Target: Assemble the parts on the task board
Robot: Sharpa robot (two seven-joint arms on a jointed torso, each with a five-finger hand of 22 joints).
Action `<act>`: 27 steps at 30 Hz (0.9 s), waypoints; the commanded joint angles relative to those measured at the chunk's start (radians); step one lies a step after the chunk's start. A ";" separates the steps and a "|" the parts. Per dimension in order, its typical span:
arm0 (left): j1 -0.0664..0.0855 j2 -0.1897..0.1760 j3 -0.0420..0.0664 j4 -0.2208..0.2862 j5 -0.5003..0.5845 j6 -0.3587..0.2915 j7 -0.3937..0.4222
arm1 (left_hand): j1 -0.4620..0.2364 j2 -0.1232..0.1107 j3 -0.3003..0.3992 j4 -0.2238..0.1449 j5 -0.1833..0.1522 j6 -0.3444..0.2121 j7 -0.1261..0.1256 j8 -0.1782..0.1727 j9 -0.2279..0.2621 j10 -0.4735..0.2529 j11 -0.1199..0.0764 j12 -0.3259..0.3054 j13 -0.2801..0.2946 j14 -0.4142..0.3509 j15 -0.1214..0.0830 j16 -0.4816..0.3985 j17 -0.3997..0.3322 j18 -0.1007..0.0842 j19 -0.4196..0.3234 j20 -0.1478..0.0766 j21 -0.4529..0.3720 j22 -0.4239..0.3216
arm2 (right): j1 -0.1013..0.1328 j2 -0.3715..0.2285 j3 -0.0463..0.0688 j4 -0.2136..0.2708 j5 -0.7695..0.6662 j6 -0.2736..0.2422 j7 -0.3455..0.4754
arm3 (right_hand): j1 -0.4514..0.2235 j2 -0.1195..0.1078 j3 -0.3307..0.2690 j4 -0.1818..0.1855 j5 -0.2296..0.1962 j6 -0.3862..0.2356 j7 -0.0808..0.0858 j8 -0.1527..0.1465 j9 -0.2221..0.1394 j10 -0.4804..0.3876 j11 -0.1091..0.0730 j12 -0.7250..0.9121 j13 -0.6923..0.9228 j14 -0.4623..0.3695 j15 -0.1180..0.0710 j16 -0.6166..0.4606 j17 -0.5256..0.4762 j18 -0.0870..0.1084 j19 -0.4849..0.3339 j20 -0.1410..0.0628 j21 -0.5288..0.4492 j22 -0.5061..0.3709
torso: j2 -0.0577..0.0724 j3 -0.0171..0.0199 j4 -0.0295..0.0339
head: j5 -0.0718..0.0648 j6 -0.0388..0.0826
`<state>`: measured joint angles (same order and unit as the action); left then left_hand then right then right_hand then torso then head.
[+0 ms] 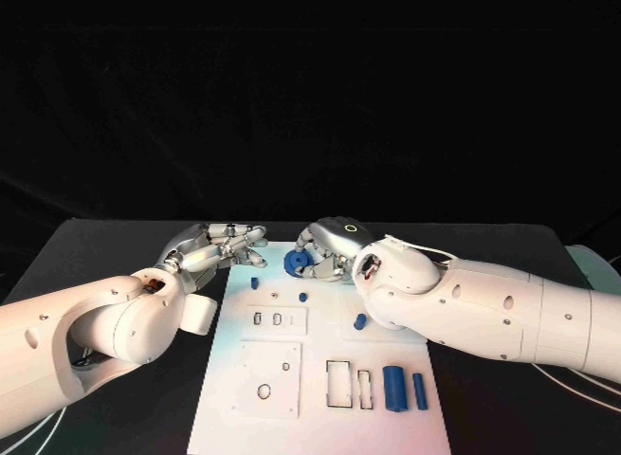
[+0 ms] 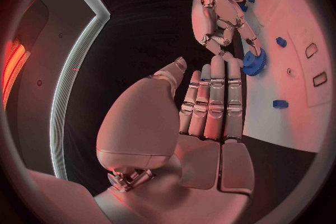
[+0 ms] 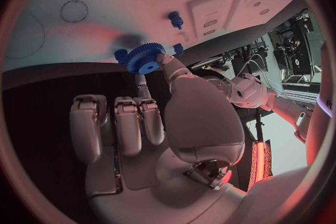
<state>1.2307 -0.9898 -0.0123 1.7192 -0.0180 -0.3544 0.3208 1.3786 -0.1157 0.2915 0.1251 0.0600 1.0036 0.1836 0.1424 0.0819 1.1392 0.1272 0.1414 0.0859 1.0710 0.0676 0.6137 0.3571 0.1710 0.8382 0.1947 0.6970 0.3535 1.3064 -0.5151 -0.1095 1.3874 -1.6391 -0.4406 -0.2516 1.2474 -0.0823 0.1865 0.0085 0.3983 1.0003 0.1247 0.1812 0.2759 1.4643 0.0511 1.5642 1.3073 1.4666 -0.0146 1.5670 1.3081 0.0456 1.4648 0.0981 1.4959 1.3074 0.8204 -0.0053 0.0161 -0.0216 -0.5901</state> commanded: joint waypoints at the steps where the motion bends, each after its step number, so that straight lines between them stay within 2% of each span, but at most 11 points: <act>1: 0.001 0.001 0.000 -0.001 0.002 0.017 0.008 | -0.001 0.007 0.000 -0.005 -0.003 0.000 0.004 -0.005 0.001 -0.007 -0.001 -0.007 0.000 -0.006 0.001 0.003 0.001 0.009 -0.007 0.001 0.005 0.001 | -0.004 0.011 0.000 -0.011 -0.021 0.001 -0.004 | 0.005 -0.004 0.007 0.001 0.003 0.008 0.001 0.001 0.002 0.105 -0.005 0.005 0.262 0.104 -0.006 0.004 0.263 -0.018 0.032 -0.008 0.000 0.165 | -0.001 0.0005 -0.0001 | 0.002 -0.001; 5: 0.001 0.000 0.000 -0.006 0.002 0.016 0.009 | -0.001 0.007 0.000 -0.005 -0.003 0.000 0.004 -0.005 0.001 -0.007 -0.001 -0.007 0.000 -0.007 0.001 0.003 0.001 0.009 -0.007 0.001 0.005 0.001 | -0.008 0.023 0.000 -0.022 -0.023 0.002 -0.005 | 0.004 -0.004 0.008 0.001 0.002 0.008 0.001 0.000 0.002 0.105 -0.005 0.006 0.262 0.104 -0.005 0.004 0.263 -0.018 0.033 -0.008 0.001 0.166 | 0.000 0.0000 0.0014 | 0.003 -0.002; 13: 0.001 -0.001 0.000 -0.012 0.002 0.013 0.010 | 0.000 0.007 0.000 -0.006 -0.003 0.000 0.004 -0.006 0.001 -0.007 0.000 -0.007 0.000 -0.009 0.001 0.003 0.001 0.009 -0.009 0.002 0.005 0.001 | -0.011 0.039 -0.002 -0.038 -0.027 0.017 -0.008 | 0.004 -0.004 0.009 0.001 0.002 0.008 0.001 -0.001 0.002 0.105 -0.004 0.005 0.262 0.104 -0.005 0.004 0.263 -0.018 0.032 -0.008 0.000 0.165 | -0.001 -0.0001 -0.0021 | 0.008 -0.006; 23: 0.001 -0.001 0.000 -0.013 0.002 0.013 0.009 | 0.000 0.006 0.000 -0.006 -0.003 0.000 0.004 -0.006 0.001 -0.007 0.000 -0.007 0.000 -0.010 0.002 0.003 0.001 0.009 -0.010 0.002 0.005 0.001 | -0.015 0.044 -0.003 -0.054 -0.036 0.030 -0.020 | 0.001 -0.005 0.011 0.002 -0.001 0.008 0.002 -0.003 0.001 0.104 -0.004 0.005 0.261 0.104 -0.005 0.004 0.263 -0.018 0.031 -0.008 -0.001 0.164 | -0.002 -0.0007 0.0005 | 0.006 -0.006; 27: 0.001 -0.002 0.000 -0.013 0.002 0.012 0.009 | 0.000 0.006 0.000 -0.006 -0.003 0.000 0.004 -0.006 0.001 -0.007 0.000 -0.007 0.000 -0.010 0.002 0.003 0.001 0.009 -0.010 0.002 0.005 0.001 | -0.015 0.041 -0.003 -0.057 -0.037 0.033 -0.021 | -0.001 -0.006 0.013 0.003 -0.004 0.008 0.002 -0.005 0.001 0.102 -0.003 0.003 0.258 0.104 -0.005 0.004 0.263 -0.017 0.030 -0.008 -0.002 0.163 | -0.002 0.0001 -0.0016 | 0.007 -0.009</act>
<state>1.2307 -0.9924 -0.0124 1.7055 -0.0169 -0.3550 0.3213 1.3786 -0.1157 0.2915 0.1251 0.0600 1.0036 0.1836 0.1424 0.0818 1.1393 0.1272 0.1414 0.0859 1.0670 0.0716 0.6137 0.3570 0.1711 0.8346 0.1983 0.6970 0.3533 1.2914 -0.4730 -0.1132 1.3323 -1.6579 -0.4227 -0.2608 1.2383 -0.0915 0.1952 0.0114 0.3945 1.0007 0.1241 0.1771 0.2762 1.4643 0.0511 1.5642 1.3073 1.4666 -0.0146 1.5670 1.3078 0.0455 1.4648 0.0981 1.4958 1.3080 0.8187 -0.0057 0.0156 -0.0150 -0.5967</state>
